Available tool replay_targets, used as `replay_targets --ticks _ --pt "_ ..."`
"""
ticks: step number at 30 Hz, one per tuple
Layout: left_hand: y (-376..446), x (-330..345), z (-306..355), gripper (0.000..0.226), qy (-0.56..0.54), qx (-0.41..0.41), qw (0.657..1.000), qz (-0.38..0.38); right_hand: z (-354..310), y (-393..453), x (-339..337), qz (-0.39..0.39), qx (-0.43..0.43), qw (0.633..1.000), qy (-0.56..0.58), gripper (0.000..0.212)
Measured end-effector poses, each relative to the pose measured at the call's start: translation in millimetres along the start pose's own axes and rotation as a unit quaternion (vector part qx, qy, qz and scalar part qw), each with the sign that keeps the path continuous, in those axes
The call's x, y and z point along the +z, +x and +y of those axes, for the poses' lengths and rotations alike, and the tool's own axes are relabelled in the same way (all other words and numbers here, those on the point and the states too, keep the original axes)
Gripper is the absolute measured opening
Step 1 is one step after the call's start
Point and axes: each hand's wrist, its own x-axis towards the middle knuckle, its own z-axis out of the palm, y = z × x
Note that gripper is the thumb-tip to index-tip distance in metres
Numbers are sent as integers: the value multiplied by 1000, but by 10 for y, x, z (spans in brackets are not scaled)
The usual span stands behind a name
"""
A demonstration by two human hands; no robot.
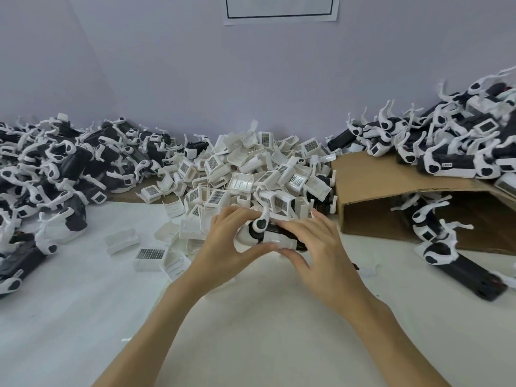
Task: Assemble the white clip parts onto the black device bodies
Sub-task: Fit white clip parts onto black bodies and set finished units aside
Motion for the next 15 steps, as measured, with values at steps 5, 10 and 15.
replay_targets --ticks 5,10,15 --pt "9 44 28 32 12 5 1000 12 -35 1 -17 -16 69 997 41 42" --pt "5 33 113 29 26 12 999 30 -61 40 -94 5 54 998 37 39" --pt "-2 58 162 28 20 -1 999 46 -30 76 -134 -2 55 998 40 38"
